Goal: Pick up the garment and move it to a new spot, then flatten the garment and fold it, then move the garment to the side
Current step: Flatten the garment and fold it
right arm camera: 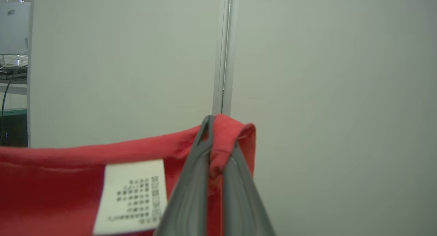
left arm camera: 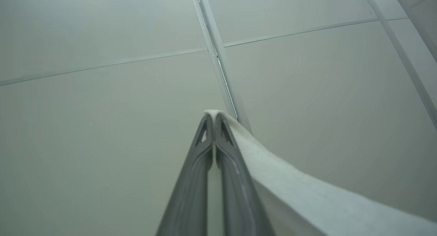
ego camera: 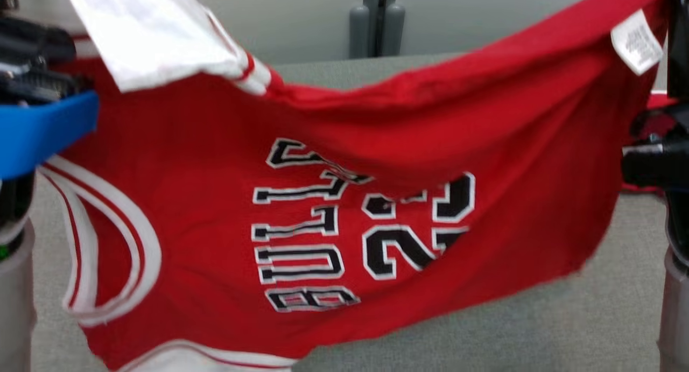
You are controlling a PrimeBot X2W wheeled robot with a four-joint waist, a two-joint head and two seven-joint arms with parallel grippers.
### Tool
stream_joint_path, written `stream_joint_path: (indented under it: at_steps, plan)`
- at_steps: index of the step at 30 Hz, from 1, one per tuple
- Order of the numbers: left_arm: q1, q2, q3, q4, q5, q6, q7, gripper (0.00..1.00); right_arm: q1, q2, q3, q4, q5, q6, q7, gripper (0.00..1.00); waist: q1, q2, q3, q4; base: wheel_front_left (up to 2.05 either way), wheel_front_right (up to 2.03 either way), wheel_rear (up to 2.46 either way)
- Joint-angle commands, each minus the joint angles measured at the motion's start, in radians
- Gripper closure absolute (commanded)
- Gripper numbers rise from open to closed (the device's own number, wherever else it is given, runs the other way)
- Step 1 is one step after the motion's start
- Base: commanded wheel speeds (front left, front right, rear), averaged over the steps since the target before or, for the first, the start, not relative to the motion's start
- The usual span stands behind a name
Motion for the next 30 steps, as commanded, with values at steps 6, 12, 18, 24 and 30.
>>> stream_joint_path:
  at_steps: [6,12,18,24,30]
  plan:
    - [-0.308,-0.004,-0.038,0.28,0.01,-0.036,-0.023,1.0,-0.332,-0.03,0.046,0.299,-0.016,0.0,-0.013,1.0,-0.0001,-0.0001,0.136,-0.012,0.0,0.0,0.0]
    - [-0.574,-0.058,-0.049,0.543,0.03,-0.024,-0.11,1.0,-0.626,0.0,0.059,0.604,-0.123,0.0,-0.096,1.0,-0.0001,-0.0001,0.19,-0.023,0.0,0.0,0.0]
    - [-0.667,-0.126,-0.081,0.735,0.035,-0.016,-0.207,1.0,-0.801,0.022,0.037,0.86,-0.273,0.0,-0.183,1.0,-0.0001,-0.0001,0.276,0.026,0.0,0.0,0.0]
    - [-0.566,-0.173,-0.11,0.841,0.022,-0.019,-0.301,1.0,-0.786,0.044,-0.014,1.05,-0.393,0.0,-0.312,1.0,-0.0001,-0.0001,0.379,0.071,0.0,0.0,0.0]
    - [-0.424,-0.201,-0.124,0.926,-0.01,-0.03,-0.387,1.0,-0.722,0.069,-0.075,1.223,-0.448,0.0,-0.413,1.0,-0.0001,-0.0001,0.431,0.081,0.0,0.0,0.0]
